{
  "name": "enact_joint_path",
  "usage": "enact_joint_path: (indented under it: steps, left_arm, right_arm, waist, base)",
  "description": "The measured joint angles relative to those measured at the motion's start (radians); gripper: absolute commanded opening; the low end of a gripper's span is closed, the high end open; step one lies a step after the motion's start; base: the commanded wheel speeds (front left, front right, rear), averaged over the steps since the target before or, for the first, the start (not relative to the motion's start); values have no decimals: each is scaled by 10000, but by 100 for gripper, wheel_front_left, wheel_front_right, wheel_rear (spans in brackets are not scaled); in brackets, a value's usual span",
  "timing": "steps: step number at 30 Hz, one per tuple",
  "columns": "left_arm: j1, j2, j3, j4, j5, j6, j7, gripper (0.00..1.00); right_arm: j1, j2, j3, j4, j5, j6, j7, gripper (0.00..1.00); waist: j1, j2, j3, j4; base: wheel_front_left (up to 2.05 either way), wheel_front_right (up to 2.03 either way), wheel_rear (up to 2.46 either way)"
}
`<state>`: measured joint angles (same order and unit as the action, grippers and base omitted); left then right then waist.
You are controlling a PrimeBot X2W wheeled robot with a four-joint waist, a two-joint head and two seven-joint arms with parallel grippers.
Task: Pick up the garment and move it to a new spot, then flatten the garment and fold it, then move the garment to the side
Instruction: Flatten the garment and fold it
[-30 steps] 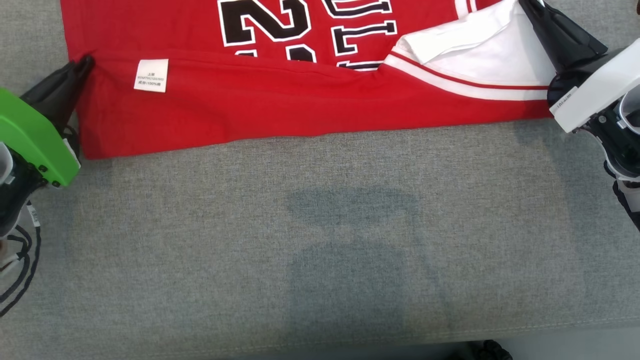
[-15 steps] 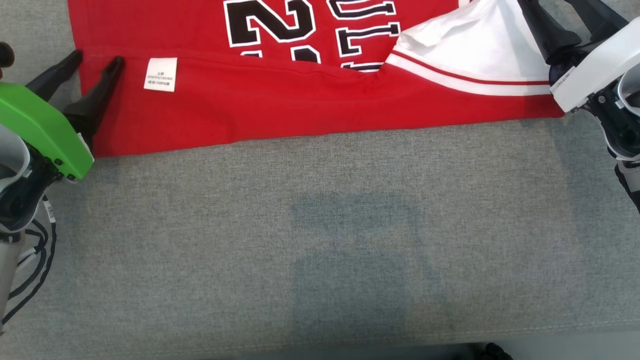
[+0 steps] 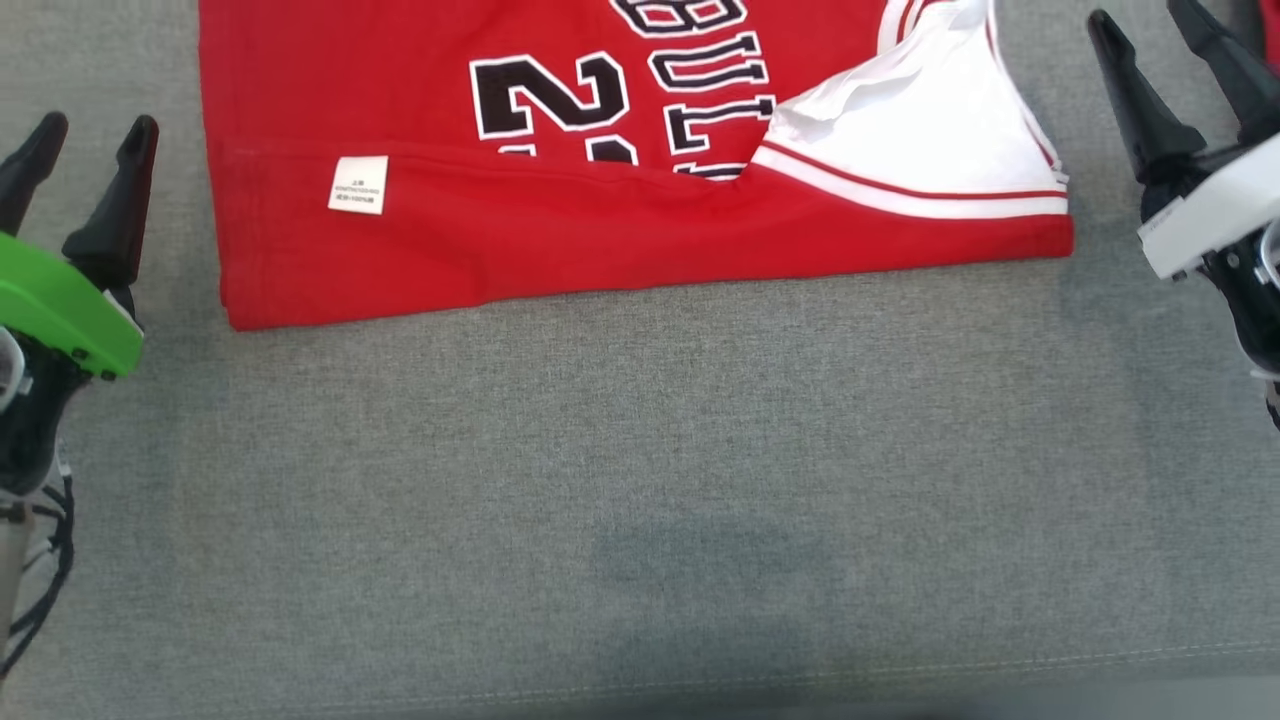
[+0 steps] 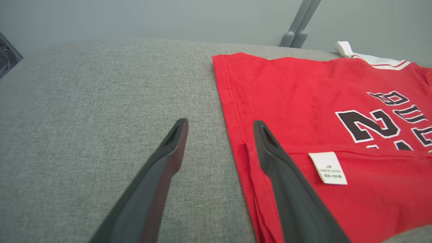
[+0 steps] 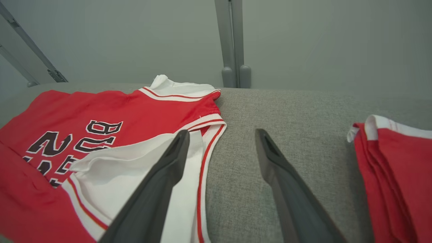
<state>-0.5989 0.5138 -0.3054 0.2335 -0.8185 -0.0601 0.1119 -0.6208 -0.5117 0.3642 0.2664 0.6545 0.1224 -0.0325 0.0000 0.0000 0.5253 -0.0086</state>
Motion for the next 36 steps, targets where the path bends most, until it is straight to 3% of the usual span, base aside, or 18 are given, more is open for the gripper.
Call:
enact_joint_path:
  steps: [10, 15, 20, 36]
  left_arm:
    - [1739, -644, 157, 35, 476, 420, -2011, 100]
    - [2724, -1083, -21, 104, 608, 564, -2709, 100]
    - [3555, -1313, -128, 169, 840, 763, -3421, 100]
    - [5230, -1306, -167, 146, 1095, 1047, -3498, 100]
  right_arm:
    - [1642, -199, -290, -8, -1003, -836, -1852, 100]
    - [2622, 42, -219, 12, -1030, -1145, -2044, 100]
    - [3519, 326, -25, 23, -1095, -1248, -2048, 100]
    - [5149, 621, 280, 33, -991, -1417, -2057, 100]
  waist:
    - [0, 0, -1265, -57]
    - [0, 0, -1952, -66]
    - [-1, 0, -2652, -55]
    - [-1, 0, -4296, 114]
  base:
    - [0, 0, 0]
    - [0, 0, 0]
    - [0, 0, 0]
    - [0, 0, 0]
